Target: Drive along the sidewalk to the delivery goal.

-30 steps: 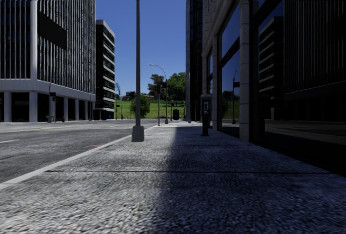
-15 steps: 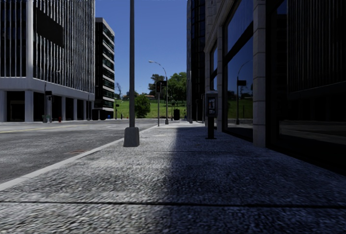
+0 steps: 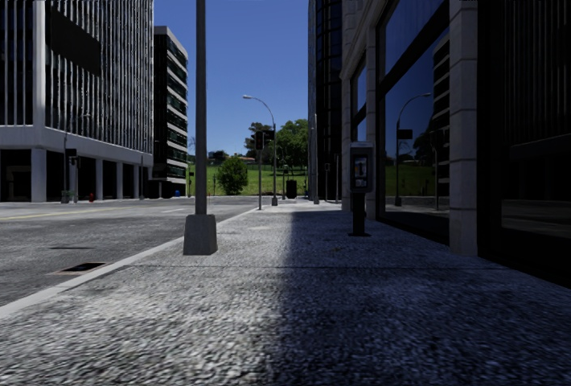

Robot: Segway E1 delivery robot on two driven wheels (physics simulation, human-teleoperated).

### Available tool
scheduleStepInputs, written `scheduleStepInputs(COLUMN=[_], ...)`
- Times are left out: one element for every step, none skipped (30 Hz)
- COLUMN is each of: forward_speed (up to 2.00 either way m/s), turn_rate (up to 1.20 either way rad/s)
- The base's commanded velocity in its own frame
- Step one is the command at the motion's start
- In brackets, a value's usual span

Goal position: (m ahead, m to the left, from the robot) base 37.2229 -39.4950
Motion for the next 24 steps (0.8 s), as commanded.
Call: scheduleStepInputs(forward_speed=[2.00, 2.00, 2.00, 2.00, 2.00, 2.00, 2.00, 2.00, 2.00, 2.00, 2.00, 2.00, 2.00, 2.00, 2.00, 2.00, 2.00, 2.00, 2.00, 2.00, 2.00, 2.00, 2.00, 2.00], turn_rate=[0.00, 0.00, 0.00, 0.00, 0.00, 0.00, 0.00, 0.00, 0.00, 0.00, 0.00, 0.00, 0.00, 0.00, 0.00, 0.00, 0.00, 0.00, 0.00, 0.00, 0.00, 0.00, 0.00, 0.00])
